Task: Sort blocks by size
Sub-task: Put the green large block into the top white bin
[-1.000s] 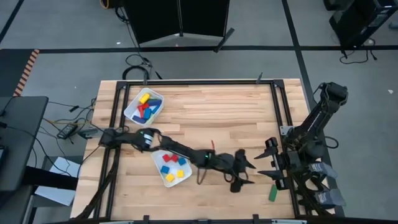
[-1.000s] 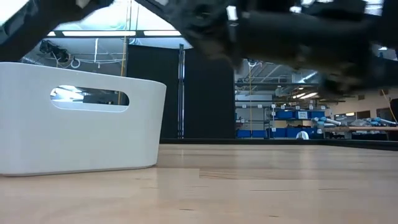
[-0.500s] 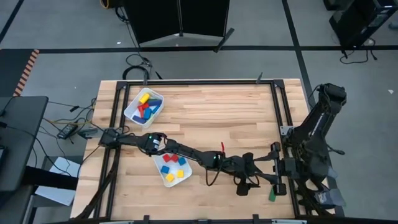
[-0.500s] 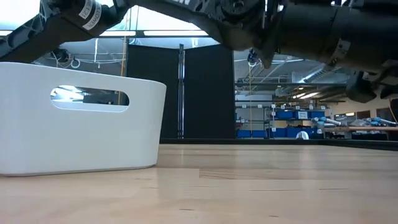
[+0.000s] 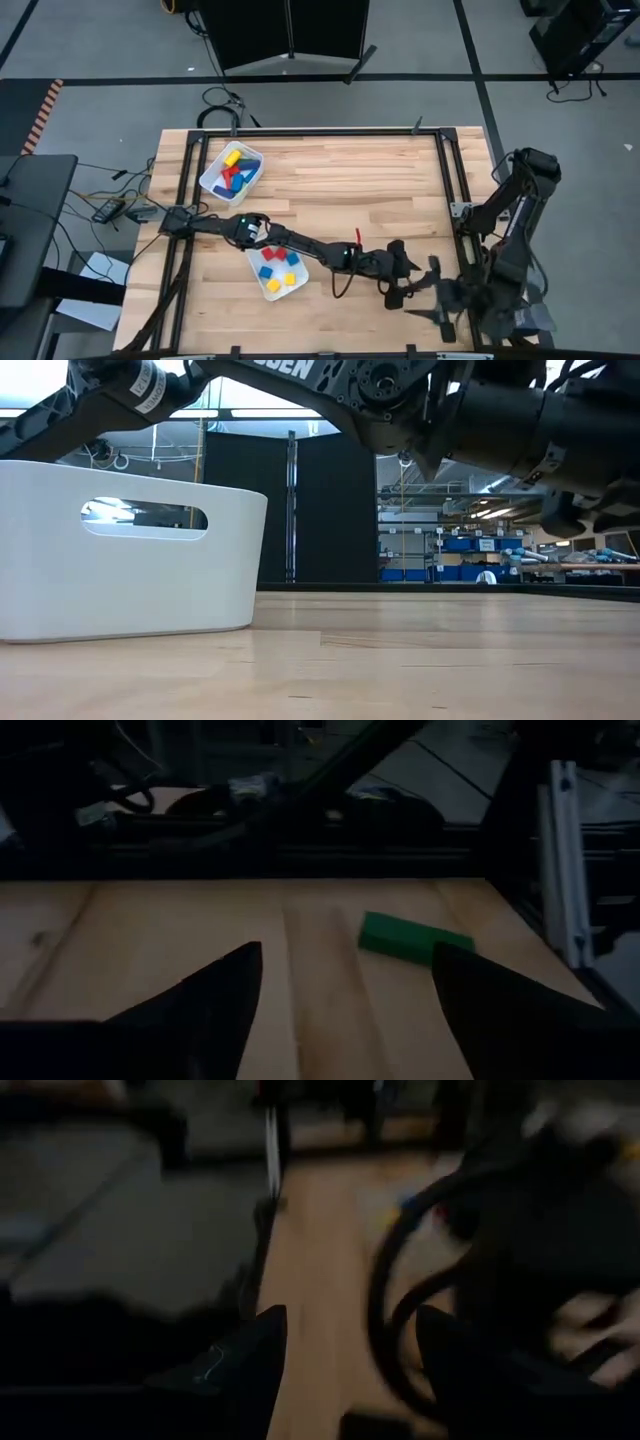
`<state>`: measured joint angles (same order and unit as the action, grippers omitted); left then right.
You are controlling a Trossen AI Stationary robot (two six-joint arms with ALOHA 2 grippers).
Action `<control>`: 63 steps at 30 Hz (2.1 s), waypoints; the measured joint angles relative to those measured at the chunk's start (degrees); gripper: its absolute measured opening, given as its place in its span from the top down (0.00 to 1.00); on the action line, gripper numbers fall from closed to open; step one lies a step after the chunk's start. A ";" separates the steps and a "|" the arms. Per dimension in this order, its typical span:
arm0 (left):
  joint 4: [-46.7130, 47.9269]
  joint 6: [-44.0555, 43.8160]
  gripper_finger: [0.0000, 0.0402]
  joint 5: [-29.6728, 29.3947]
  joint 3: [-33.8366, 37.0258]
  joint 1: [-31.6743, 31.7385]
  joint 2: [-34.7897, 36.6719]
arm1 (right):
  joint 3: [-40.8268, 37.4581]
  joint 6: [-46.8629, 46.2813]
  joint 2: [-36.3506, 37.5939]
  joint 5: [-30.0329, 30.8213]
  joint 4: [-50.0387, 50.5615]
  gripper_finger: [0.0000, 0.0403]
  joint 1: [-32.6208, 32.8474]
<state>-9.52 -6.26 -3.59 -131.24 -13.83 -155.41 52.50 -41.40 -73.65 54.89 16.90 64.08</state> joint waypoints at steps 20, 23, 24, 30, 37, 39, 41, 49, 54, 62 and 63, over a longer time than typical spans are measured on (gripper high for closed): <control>8.79 2.71 0.48 -1.88 0.46 2.89 0.20 | 32.30 -16.40 -21.08 -29.80 60.36 0.42 -0.90; 8.79 2.26 0.48 -3.23 0.46 3.33 1.84 | 35.12 -26.26 -20.53 -26.33 66.59 0.41 -1.46; 8.34 2.25 0.48 -3.43 0.37 3.49 2.30 | 35.59 -29.59 -20.44 -24.31 70.25 0.40 -1.70; 8.41 3.98 0.48 -0.88 0.48 0.86 1.99 | 32.53 -35.64 -19.05 -14.23 72.31 0.40 -6.16; 11.25 5.39 0.48 1.31 0.39 0.44 3.02 | 31.86 -36.37 -17.56 -16.34 72.72 0.39 -6.08; 10.99 5.87 0.48 1.31 0.39 -0.24 3.02 | 31.92 -39.97 -16.12 -12.15 72.88 0.39 -6.55; 11.22 5.70 0.48 1.30 0.39 -0.86 3.02 | 31.95 -39.79 -15.47 -10.46 72.87 0.39 -7.31; 14.19 6.03 0.48 -0.65 1.11 -1.75 3.12 | 31.86 -35.83 -8.98 -6.67 70.46 0.36 -4.15; 13.08 3.96 0.48 -0.39 4.52 -0.65 3.08 | 31.91 -25.76 -7.76 -10.41 60.67 0.33 -3.13; 10.50 -0.01 0.49 2.73 7.77 2.48 3.50 | 31.90 -22.85 -9.29 -18.33 58.68 0.31 -2.34; 10.57 0.00 0.48 2.80 8.45 2.62 4.14 | 31.90 -23.60 -10.06 -20.34 59.99 0.31 -2.07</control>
<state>1.05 -6.26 -0.80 -122.79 -11.21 -151.27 84.40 -65.00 -83.71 34.55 76.90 62.01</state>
